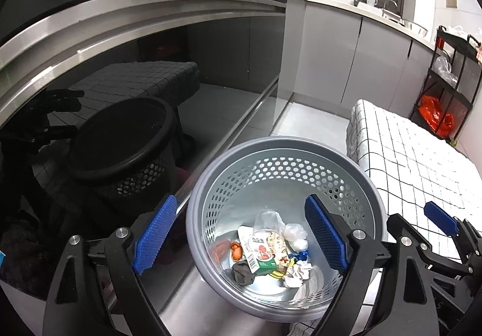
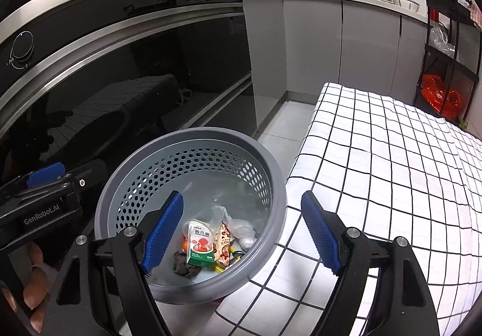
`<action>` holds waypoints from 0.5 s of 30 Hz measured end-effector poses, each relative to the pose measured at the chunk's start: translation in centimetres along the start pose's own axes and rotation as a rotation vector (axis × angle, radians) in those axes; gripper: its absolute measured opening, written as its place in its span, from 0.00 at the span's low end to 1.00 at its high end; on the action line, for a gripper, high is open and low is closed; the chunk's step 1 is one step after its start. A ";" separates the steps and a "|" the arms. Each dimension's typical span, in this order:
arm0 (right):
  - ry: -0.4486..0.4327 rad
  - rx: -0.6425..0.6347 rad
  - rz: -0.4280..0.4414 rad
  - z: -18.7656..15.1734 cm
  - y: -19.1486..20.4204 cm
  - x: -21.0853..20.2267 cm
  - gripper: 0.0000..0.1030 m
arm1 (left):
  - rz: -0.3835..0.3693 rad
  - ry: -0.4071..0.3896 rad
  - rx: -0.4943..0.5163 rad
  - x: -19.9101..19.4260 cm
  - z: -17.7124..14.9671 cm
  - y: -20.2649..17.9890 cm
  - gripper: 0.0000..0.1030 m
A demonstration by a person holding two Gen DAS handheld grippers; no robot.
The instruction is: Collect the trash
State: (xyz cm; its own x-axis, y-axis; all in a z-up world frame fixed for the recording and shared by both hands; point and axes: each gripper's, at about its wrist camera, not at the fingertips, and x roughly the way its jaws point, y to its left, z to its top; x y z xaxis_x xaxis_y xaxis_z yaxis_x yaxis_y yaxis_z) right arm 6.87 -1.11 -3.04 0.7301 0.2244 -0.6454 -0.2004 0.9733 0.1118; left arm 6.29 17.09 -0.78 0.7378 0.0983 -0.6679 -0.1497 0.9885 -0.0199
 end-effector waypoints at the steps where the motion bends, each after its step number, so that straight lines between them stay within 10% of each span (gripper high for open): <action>1: -0.001 0.001 -0.002 0.1 -0.1 0.0 0.75 | 0.000 -0.003 0.000 -0.1 0.0 0.0 0.85; 15: -0.021 0.026 -0.025 0.4 -0.2 -0.9 0.76 | 0.016 -0.046 0.027 -1.0 0.0 -0.5 0.93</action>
State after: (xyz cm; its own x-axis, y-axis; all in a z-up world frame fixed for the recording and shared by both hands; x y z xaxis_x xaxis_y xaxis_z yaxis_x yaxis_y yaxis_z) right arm 6.49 -1.47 -2.15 0.7481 0.2006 -0.6326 -0.1650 0.9795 0.1155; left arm 5.65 16.53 -0.10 0.7647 0.1189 -0.6334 -0.1445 0.9894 0.0113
